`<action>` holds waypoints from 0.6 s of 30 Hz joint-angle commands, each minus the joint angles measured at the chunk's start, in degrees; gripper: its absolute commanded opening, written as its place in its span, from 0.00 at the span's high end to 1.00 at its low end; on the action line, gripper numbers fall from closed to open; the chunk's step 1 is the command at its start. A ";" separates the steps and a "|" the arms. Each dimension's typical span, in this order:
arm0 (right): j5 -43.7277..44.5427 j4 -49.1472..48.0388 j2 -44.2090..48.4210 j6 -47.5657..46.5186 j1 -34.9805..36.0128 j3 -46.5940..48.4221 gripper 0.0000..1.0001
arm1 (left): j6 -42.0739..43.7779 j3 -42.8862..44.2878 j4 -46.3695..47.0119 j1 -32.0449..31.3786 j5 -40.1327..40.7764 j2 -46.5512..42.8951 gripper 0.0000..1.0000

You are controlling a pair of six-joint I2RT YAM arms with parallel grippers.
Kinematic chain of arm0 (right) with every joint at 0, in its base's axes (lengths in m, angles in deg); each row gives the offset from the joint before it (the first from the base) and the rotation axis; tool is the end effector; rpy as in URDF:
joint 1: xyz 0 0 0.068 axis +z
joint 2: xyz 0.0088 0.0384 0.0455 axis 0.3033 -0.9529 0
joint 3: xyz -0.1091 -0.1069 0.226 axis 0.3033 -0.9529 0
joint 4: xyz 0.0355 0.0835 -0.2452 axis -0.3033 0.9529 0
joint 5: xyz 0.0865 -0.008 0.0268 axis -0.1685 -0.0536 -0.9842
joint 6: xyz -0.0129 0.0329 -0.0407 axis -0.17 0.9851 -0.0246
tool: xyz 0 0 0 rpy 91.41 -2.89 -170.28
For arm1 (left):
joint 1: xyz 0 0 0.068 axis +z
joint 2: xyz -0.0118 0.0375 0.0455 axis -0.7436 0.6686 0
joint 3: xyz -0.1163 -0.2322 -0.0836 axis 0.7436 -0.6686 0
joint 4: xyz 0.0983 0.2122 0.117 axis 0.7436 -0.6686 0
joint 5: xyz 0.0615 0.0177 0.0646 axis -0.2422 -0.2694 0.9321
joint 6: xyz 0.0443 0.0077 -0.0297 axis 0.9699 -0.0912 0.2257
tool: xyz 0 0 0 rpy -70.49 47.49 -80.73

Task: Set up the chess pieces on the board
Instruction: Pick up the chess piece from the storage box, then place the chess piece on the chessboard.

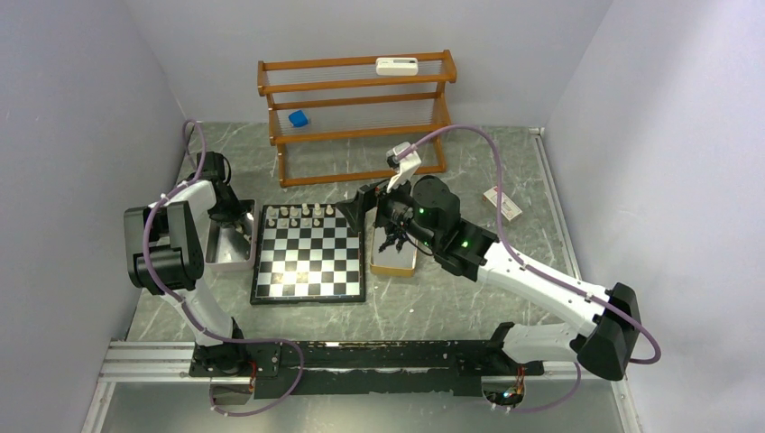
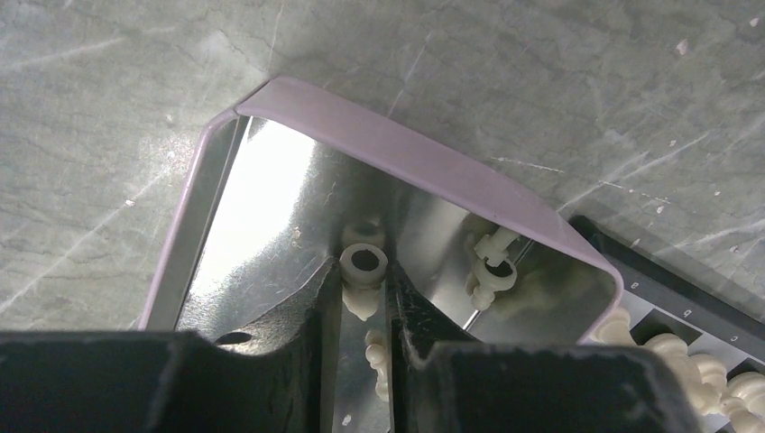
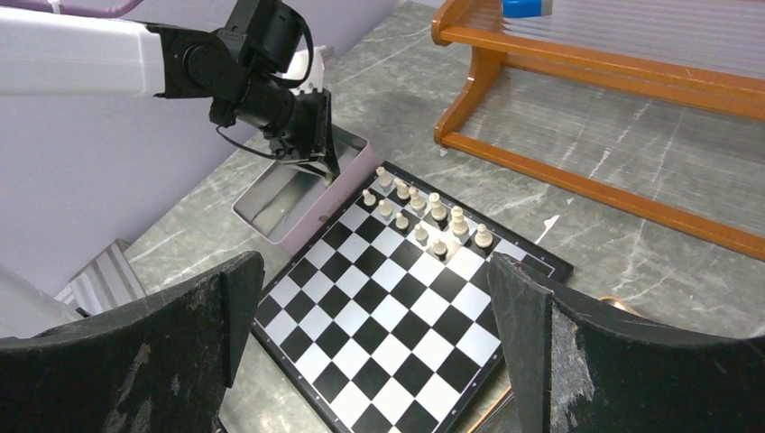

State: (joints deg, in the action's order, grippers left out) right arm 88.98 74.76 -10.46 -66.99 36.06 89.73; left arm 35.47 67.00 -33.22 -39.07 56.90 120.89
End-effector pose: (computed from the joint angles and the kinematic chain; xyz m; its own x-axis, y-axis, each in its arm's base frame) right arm 0.1736 0.2294 0.3622 -0.2549 0.1099 -0.9607 -0.6852 0.6805 0.2596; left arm 0.3431 0.0576 0.1599 -0.7609 -0.5020 -0.4111 -0.5206 0.8505 -0.0748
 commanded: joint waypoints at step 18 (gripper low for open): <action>2.24 -5.42 3.42 5.85 -0.02 -4.30 0.16 | -2.87 3.75 -8.17 3.36 -11.01 -11.03 0.86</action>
State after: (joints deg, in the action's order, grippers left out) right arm 92.69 74.02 -7.61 -63.04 36.04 86.80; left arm 34.14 68.49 -39.38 -36.78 53.12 113.90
